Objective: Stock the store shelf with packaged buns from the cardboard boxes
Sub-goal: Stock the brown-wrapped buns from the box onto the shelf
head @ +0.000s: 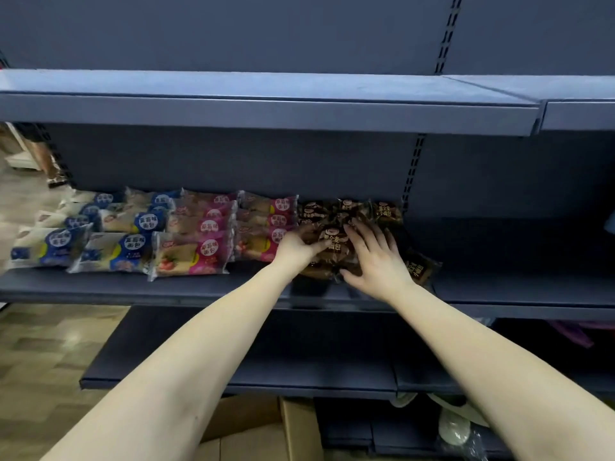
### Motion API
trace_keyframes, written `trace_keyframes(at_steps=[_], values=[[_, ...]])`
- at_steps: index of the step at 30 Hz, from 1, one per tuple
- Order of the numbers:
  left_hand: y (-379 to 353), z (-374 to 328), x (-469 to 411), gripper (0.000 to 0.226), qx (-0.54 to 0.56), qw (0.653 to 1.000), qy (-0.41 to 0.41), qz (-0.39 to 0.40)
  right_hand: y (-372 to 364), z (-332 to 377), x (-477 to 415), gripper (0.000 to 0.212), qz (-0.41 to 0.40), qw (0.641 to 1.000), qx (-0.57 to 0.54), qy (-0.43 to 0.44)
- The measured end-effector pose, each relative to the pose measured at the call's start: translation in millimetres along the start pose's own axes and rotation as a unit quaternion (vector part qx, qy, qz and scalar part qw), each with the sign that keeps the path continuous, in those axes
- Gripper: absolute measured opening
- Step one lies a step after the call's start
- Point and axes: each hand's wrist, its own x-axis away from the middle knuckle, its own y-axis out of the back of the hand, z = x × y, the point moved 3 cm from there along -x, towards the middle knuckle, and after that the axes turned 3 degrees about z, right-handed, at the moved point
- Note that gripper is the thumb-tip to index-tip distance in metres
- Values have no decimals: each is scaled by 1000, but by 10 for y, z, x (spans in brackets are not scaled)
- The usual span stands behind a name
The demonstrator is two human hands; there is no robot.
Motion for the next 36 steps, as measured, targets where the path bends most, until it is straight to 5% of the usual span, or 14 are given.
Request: trace_keyframes(at_steps=[13, 21, 30, 33, 36], values=[[-609, -224, -209, 41, -43, 997, -35, 52, 8, -525, 89, 63, -55, 992, 39, -105], [-823, -282, -455, 42, -274, 955, -112, -8, 57, -1120, -13, 58, -50, 980, 42, -189], [-1019, -187, -1000, 60, -476, 865, -154, 37, -180, -1552, -456, 59, 35, 974, 36, -221], [-1096, -53, -1055, 63, -492, 860, -110, 72, -405, -1611, -522, 59, 120, 963, 5, -243], [-1116, 23, -1070, 63, -482, 868, -87, 79, -507, -1676, -577, 58, 117, 964, -48, -233]])
